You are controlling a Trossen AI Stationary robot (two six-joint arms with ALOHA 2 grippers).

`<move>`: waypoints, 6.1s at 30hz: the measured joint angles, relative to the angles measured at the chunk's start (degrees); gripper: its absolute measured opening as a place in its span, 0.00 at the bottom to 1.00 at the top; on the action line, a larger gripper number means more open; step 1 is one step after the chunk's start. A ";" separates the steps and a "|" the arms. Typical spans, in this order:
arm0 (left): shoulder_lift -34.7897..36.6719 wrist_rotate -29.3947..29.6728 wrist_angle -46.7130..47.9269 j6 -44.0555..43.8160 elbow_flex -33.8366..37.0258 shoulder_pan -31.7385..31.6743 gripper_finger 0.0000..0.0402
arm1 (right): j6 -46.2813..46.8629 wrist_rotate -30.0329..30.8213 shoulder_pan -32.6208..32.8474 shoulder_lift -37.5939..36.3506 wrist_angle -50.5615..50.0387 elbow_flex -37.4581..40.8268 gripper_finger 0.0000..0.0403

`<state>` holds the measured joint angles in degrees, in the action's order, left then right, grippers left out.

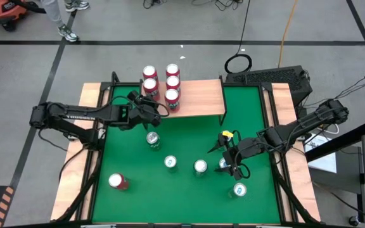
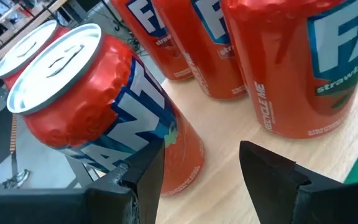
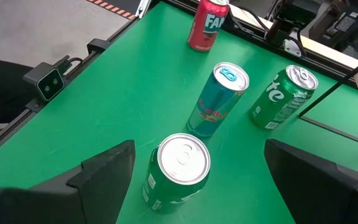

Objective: Place canned beverage on shelf
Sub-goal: Put the red soda can on the shelf aligned with the other red soda can, then put the red soda can on the shelf aligned with the other red soda cans

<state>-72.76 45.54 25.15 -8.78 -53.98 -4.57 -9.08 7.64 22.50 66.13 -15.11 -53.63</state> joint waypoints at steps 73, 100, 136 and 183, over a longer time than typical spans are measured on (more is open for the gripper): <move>-1.41 -51.22 41.78 -76.68 -8.20 42.98 0.82 | 3.57 -0.44 7.37 20.03 33.64 0.02 0.87; -12.11 -48.72 39.99 -86.90 -8.20 51.20 0.89 | 0.69 -0.65 7.34 20.02 33.72 0.02 0.87; -12.47 -37.35 39.08 -12.07 -31.03 42.50 0.70 | 27.28 -3.28 0.06 40.86 52.90 -11.19 0.87; -14.28 -29.42 28.18 59.78 -30.99 37.98 0.72 | 23.44 -31.71 -11.04 44.81 46.98 -20.37 0.75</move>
<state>-87.05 16.12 53.33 51.00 -84.97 33.41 14.35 -24.08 11.46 110.93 31.87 -74.00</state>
